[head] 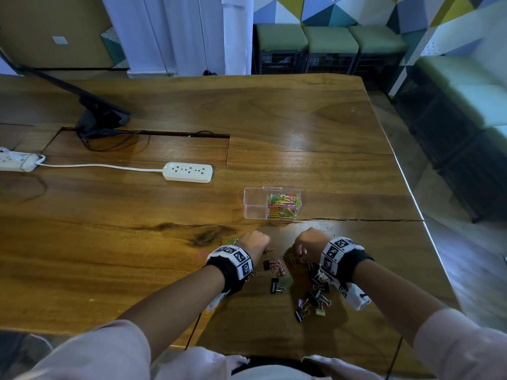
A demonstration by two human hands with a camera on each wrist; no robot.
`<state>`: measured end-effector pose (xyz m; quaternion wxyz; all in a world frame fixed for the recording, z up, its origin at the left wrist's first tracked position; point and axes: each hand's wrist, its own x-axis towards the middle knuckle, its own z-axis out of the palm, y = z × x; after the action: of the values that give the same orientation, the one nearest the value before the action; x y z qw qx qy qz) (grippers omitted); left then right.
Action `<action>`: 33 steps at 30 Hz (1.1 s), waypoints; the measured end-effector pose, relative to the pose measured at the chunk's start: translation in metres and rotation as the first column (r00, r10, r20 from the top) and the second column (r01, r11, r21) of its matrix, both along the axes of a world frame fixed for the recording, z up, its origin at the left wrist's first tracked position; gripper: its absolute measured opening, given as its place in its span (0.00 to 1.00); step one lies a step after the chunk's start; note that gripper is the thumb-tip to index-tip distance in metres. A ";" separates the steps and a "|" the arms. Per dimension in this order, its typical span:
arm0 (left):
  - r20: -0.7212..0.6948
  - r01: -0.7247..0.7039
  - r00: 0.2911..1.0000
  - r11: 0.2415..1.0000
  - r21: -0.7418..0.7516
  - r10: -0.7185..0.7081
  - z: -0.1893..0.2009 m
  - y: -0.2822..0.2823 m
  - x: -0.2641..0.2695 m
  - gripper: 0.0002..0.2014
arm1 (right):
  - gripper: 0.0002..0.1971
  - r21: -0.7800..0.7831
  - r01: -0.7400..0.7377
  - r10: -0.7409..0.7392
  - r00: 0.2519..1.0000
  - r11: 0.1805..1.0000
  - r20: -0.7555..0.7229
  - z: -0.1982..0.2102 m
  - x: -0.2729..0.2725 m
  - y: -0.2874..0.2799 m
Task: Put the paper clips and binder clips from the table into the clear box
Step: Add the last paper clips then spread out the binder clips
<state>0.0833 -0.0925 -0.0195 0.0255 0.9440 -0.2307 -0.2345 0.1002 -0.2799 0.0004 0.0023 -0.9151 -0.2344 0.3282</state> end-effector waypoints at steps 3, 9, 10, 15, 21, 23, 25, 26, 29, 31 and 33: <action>-0.026 0.031 0.999 0.998 0.057 -0.030 0.006 -0.003 0.003 0.12 | 0.11 -0.008 -0.042 0.043 0.998 0.999 0.050 0.001 -0.005 0.002; -0.035 0.175 0.985 0.969 0.172 -0.171 0.015 -0.011 0.000 0.13 | 0.10 -0.081 -0.128 0.134 0.989 0.988 0.066 0.001 -0.006 0.004; -0.033 0.191 0.982 0.964 0.185 -0.188 0.017 -0.012 0.001 0.13 | 0.11 -0.098 -0.132 0.139 0.988 0.986 0.064 0.001 -0.006 0.006; -0.019 0.180 0.984 0.968 0.173 -0.179 0.020 -0.007 0.004 0.14 | 0.12 -0.104 -0.059 0.066 0.996 0.993 0.064 -0.003 -0.006 0.011; -0.026 0.175 0.985 0.976 0.128 -0.173 0.015 -0.002 0.007 0.13 | 0.15 -0.084 -0.001 0.004 0.999 0.996 0.037 -0.004 -0.003 0.011; -0.047 0.157 0.987 0.980 0.120 -0.153 0.016 -0.001 0.010 0.13 | 0.15 -0.067 0.030 -0.029 0.999 0.997 0.027 -0.003 -0.002 0.010; -0.072 0.105 0.993 0.990 0.099 -0.098 0.016 0.001 0.015 0.12 | 0.14 -0.041 0.054 -0.053 0.998 0.998 0.014 -0.004 -0.002 0.008; -0.086 0.067 0.994 0.994 0.083 -0.060 0.017 0.003 0.018 0.12 | 0.14 -0.029 0.067 -0.066 0.998 0.997 0.008 -0.004 -0.002 0.007; -0.086 -0.063 0.995 0.997 -0.046 0.059 0.020 0.007 0.025 0.13 | 0.13 0.006 0.106 -0.106 0.994 0.994 0.013 -0.004 -0.003 0.005; -0.034 -0.117 0.993 0.977 -0.180 0.113 0.025 0.009 0.029 0.12 | 0.13 0.023 0.129 -0.129 0.992 0.991 0.014 -0.004 -0.003 0.005; 0.012 -0.143 0.988 0.942 -0.304 0.154 0.035 0.006 0.033 0.11 | 0.12 0.032 0.140 -0.140 0.990 0.990 0.010 -0.004 -0.003 0.004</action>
<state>0.1164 -0.0868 0.0157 0.1828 0.9478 -0.1924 -0.1769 0.0974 -0.2755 -0.0034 0.0380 -0.9311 -0.1747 0.3179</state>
